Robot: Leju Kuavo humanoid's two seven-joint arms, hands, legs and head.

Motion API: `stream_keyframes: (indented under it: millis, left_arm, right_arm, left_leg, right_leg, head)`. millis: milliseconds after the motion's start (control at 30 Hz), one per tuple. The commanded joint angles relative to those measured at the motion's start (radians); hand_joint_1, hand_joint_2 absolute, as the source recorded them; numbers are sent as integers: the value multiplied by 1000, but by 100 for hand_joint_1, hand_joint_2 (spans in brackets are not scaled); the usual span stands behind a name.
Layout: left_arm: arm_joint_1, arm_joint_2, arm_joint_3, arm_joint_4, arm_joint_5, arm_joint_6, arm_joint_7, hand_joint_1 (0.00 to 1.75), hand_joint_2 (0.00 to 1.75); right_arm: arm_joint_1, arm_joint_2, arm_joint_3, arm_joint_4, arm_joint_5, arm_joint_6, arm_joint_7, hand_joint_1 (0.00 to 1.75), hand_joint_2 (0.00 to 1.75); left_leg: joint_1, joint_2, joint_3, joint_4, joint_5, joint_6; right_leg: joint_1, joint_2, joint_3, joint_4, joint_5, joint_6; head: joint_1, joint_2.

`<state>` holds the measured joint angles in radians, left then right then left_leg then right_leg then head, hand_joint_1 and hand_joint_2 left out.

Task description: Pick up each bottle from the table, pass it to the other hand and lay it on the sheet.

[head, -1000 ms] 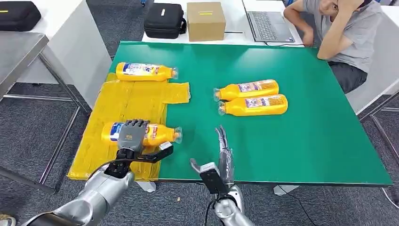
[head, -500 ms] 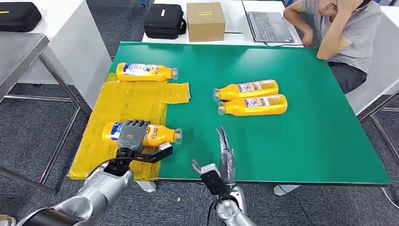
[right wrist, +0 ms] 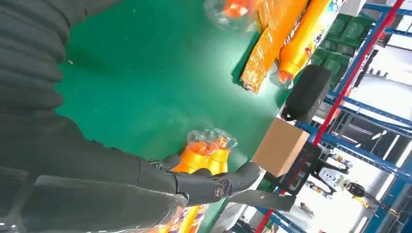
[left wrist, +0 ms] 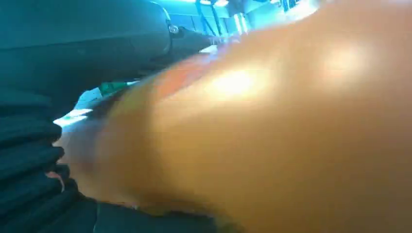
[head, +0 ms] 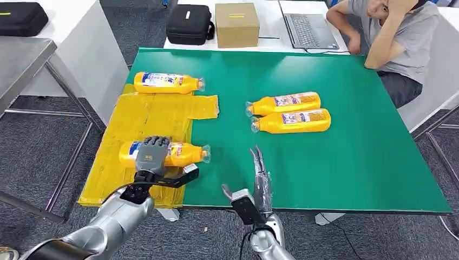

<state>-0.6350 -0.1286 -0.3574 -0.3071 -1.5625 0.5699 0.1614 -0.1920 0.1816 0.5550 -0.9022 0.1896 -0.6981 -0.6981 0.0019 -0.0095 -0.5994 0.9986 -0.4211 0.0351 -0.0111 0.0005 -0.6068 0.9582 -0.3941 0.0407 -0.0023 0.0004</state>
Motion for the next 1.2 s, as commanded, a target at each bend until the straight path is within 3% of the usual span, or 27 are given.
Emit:
stream_keyframes:
  millis: [33, 467, 700, 1200]
  left_arm:
    - [-28, -33, -14, 50, 10, -15, -40, 2, 0]
    - [-53, -77, -33, 13, -7, -12, -114, 3, 0]
    - [-50, -109, -165, -92, -8, 84, -137, 0, 0]
    - [-28, -109, -216, -178, -8, 71, -154, 0, 0]
  right_arm:
    - [-32, -16, -2, 31, -7, 0, 0, 0, 175]
    - [-35, -10, -16, 37, 8, 0, 0, 0, 175]
    - [-26, -6, -50, 37, 31, 0, 0, 0, 175]
    - [-24, -4, -53, 34, 36, 0, 0, 0, 175]
  left_leg:
    - [0, 0, 4, 0, -2, -1]
    - [0, 0, 2, 1, -2, -1]
    - [0, -1, 0, 0, 0, -1]
    - [0, 1, 2, 0, -1, -1]
  right_leg:
    - [0, -1, 4, 0, -2, -1]
    - [1, -1, 2, 1, -2, -1]
    - [0, -1, 0, 0, -1, -1]
    - [0, 1, 1, 0, -1, -1]
  head:
    - [0, 0]
    - [0, 0]
    - [0, 0]
    - [0, 0]
